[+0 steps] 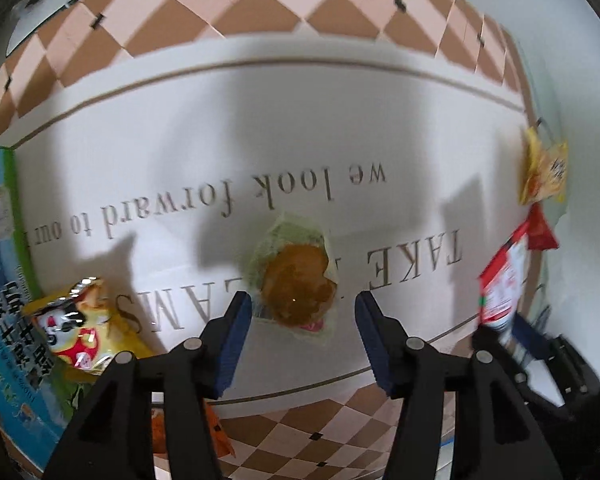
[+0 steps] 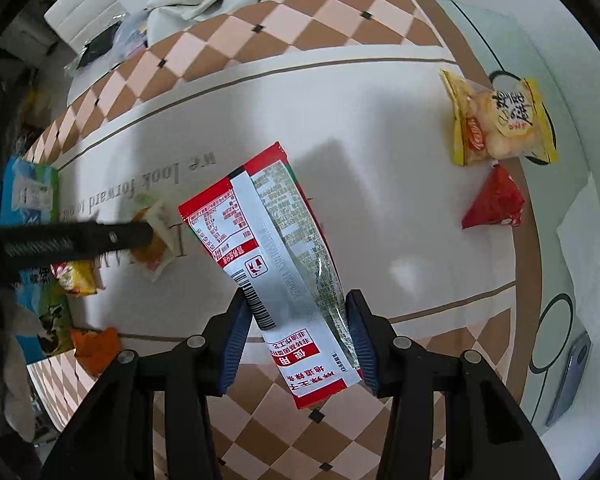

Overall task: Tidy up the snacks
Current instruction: 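Lift both held packets and carry them over the box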

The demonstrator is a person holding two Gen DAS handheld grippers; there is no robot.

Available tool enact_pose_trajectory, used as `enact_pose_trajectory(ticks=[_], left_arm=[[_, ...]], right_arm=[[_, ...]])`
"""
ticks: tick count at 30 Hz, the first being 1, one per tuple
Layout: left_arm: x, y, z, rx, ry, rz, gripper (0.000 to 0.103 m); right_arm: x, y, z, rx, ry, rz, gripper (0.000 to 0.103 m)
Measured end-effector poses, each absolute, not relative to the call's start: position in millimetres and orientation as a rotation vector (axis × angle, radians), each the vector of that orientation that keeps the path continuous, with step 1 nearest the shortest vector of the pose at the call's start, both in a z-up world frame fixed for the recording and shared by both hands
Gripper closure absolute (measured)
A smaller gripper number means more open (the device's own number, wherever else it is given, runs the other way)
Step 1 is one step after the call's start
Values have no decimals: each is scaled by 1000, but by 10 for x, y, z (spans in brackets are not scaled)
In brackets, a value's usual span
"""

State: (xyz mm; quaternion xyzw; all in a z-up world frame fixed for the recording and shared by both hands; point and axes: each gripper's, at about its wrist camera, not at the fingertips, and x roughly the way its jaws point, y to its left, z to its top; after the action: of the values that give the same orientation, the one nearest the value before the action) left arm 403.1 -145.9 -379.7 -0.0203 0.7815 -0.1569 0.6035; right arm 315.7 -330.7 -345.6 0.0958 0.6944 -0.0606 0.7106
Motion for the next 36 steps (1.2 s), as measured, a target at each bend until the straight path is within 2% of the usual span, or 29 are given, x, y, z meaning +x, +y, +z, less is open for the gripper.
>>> enact_pose_trajectory(ticks=[4, 8, 17, 22, 27, 36], left_arm=[[3993, -1566, -3871, 25, 1800, -338, 52], [4025, -1575, -3816, -8, 1750, -345, 58], [3981, -1565, -3628, -22, 1679, -373, 59], [3942, -1401, -3248, -61, 1607, -423, 59], [3939, -1008, -2593, -160, 1507, -474, 59], [3924, 352, -1829, -245, 1385, -386, 59]], right_arm=[[3157, -3396, -3504, 219, 1544, -153, 52], [3150, -3455, -3543, 232, 1546, -163, 52], [3106, -3477, -3531, 240, 1539, -170, 52], [3116, -3430, -3353, 244, 1512, -157, 52], [3156, -3253, -2998, 263, 1462, -105, 52], [3431, -2032, -2173, 224, 1349, 144, 52]])
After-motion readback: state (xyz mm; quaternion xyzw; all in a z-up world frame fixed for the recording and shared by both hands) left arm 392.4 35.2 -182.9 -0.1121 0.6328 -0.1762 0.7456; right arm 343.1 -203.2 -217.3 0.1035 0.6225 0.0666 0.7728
